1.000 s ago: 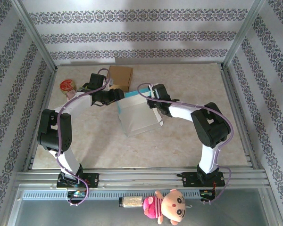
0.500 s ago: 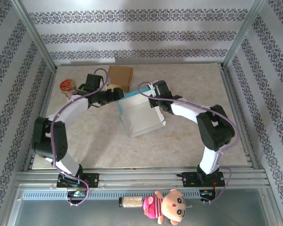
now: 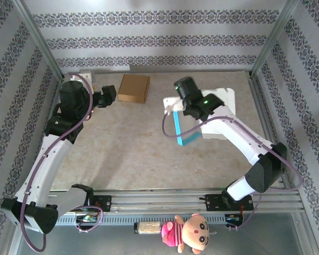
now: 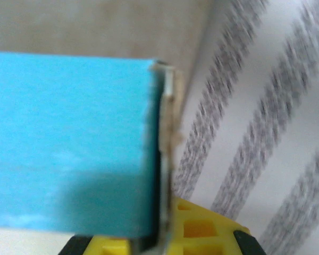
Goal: Fold the paper box
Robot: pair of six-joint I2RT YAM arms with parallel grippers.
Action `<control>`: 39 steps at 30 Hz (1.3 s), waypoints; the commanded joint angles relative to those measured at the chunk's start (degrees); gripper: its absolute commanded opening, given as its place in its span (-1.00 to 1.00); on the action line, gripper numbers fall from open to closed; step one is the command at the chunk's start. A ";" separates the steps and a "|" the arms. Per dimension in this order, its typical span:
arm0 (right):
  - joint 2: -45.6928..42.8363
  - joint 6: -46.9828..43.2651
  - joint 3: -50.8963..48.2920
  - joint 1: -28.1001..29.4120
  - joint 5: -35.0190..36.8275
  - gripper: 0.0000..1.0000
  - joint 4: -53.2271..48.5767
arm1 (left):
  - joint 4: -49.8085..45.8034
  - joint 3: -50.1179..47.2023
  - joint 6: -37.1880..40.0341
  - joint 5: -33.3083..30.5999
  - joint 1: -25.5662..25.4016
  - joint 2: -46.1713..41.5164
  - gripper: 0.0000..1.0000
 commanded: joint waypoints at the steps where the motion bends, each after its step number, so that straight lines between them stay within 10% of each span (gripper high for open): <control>1: 3.87 -16.59 -9.86 5.55 -2.78 -0.85 6.96 | -1.34 -3.89 0.31 -2.08 0.74 -1.05 0.67; 8: 8.60 -16.02 -22.61 15.09 1.24 -0.47 25.28 | 1.35 -9.38 -0.86 0.64 0.67 -1.85 0.68; 14: -1.49 -9.24 -22.35 16.47 2.50 -0.05 20.41 | 8.92 -11.20 2.76 6.26 0.67 1.32 0.68; 20: -13.79 40.54 -14.94 15.68 6.96 0.39 13.59 | 11.23 -7.84 7.28 18.87 0.33 6.16 0.64; 23: -21.02 75.62 -13.80 11.71 8.61 0.58 3.95 | 9.72 -5.41 10.29 23.88 -1.66 8.88 0.63; 27: -32.24 102.55 -19.52 -0.85 -10.54 0.71 -3.83 | 3.69 -0.31 19.35 32.75 -6.42 14.83 0.62; 34: -40.53 110.37 -26.28 -28.54 -32.28 0.96 -13.70 | -6.20 10.88 30.41 37.90 -13.91 29.05 0.66; 39: -33.46 106.15 -25.08 -33.35 -38.01 0.89 -17.30 | -14.67 22.29 37.97 40.68 -16.22 40.26 0.71</control>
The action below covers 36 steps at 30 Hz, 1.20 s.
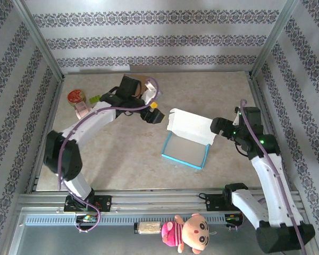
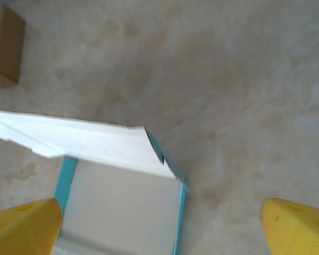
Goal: Fold the paper box
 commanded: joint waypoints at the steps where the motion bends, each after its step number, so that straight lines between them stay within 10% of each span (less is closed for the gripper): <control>1: 4.15 0.88 0.77 -0.49 -5.87 0.86 -5.71 | -8.35 6.47 9.71 4.33 -0.86 4.68 0.72; 21: 19.74 -12.98 6.07 1.09 0.12 -0.31 -0.08 | -20.37 27.52 24.47 1.00 -4.22 24.59 0.63; 30: 21.63 -14.53 5.75 1.17 -0.87 -0.45 -0.99 | -21.05 30.36 19.07 -3.36 -6.24 27.31 0.01; 36: 22.35 -15.61 6.39 1.79 3.03 -0.43 -3.47 | -25.12 31.12 18.10 -11.54 -7.05 26.39 -0.06</control>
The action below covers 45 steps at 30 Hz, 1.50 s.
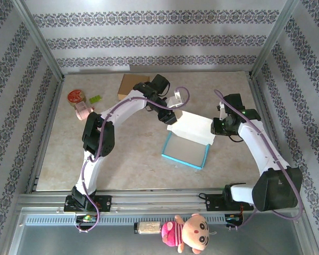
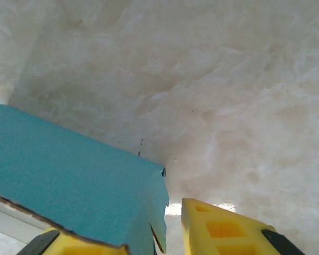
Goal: Fold the paper box
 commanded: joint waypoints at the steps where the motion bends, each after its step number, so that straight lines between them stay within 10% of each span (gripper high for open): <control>1: 0.40 -1.66 1.49 0.73 2.64 -0.43 -2.45 | -5.15 1.85 -1.58 -5.82 -0.80 -0.33 -0.07; 12: 2.57 -0.37 3.28 1.74 2.68 -0.81 -3.71 | -4.86 4.18 -5.37 -6.63 -1.81 0.45 -0.98; 21: 0.73 8.81 4.06 2.13 3.62 -0.92 1.03 | -1.47 4.08 -15.00 -13.64 -3.02 0.06 -1.00; 31: 0.44 23.09 1.19 2.88 5.56 -0.91 20.52 | 23.91 -8.24 -33.80 -28.18 -3.05 -5.48 -1.00; 45: -6.10 22.94 -19.83 10.86 20.23 -1.00 39.58 | 40.71 -26.65 -48.54 -27.06 -3.06 -10.97 -1.00</control>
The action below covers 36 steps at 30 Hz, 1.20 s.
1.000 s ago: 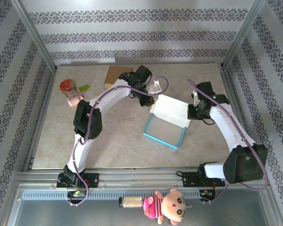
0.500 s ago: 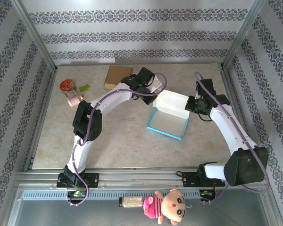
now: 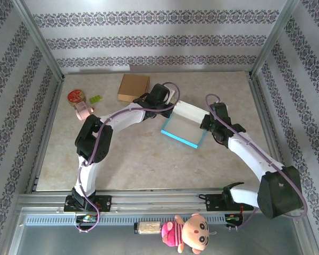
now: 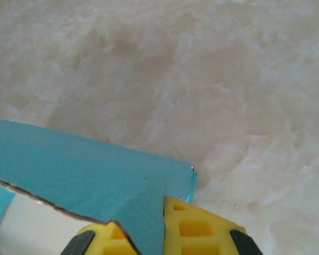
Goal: Fold the paper box
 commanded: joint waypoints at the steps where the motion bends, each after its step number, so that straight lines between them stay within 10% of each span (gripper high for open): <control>1: -2.55 2.87 -3.87 0.47 4.91 -1.00 4.64 | 4.42 -4.08 -6.03 0.58 -0.57 -2.85 -1.00; 36: -11.19 5.74 -17.13 8.18 13.44 -1.00 10.04 | 10.51 -12.34 -19.52 8.89 -0.66 -7.39 -1.00</control>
